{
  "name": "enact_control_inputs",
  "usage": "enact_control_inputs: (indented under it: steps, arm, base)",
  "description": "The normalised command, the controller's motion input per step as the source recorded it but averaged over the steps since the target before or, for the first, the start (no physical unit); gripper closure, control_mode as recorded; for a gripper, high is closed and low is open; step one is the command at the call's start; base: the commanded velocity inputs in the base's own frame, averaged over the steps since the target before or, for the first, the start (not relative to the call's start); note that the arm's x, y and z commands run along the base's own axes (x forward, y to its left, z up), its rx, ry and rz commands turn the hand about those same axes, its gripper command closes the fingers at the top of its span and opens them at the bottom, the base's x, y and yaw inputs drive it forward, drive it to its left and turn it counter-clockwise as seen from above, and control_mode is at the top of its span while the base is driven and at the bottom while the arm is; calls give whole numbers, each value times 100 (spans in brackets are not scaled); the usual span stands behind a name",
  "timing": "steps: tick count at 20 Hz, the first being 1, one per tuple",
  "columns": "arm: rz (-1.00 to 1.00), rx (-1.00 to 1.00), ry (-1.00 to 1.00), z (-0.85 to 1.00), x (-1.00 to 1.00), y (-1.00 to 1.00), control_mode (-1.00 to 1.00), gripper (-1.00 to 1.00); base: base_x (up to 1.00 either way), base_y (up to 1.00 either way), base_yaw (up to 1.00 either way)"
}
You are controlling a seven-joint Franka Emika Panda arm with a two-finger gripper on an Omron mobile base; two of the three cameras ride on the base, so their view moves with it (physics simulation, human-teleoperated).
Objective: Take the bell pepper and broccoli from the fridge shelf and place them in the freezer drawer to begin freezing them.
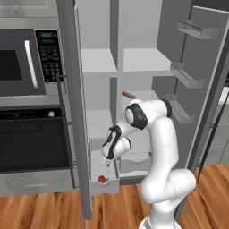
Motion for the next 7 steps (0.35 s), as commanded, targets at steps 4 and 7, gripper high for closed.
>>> enact_control_inputs:
  steps: [4,7]
  arm:
    - [-6,0,0,78,-2,-9,-100,-100]
    - [-5,0,0,75,-5,-7,-100,-100]
  base:
    - [0,0,0]
    - [0,0,0]
